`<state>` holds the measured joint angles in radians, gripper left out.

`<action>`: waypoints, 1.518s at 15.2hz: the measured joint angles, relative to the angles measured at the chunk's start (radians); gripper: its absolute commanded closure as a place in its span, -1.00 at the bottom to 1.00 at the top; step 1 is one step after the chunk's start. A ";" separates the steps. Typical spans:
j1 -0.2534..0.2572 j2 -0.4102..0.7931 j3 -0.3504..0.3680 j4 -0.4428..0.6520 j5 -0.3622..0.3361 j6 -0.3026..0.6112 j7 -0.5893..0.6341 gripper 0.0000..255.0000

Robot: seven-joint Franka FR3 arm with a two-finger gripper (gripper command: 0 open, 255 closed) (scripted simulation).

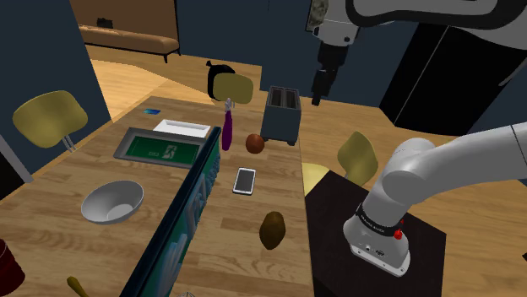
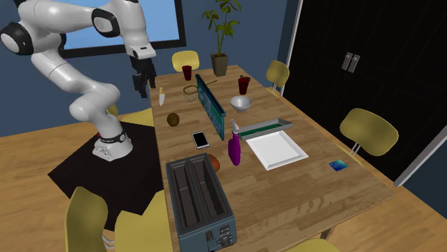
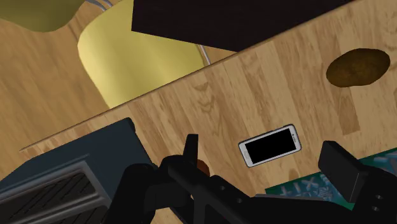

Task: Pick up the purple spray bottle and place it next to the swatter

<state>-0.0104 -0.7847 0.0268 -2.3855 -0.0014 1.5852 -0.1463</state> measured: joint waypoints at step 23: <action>-0.152 0.622 0.367 0.056 -0.149 0.707 0.776 -1.00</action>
<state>-0.1626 -0.1623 0.3937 -2.3298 -0.1501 2.2920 0.6298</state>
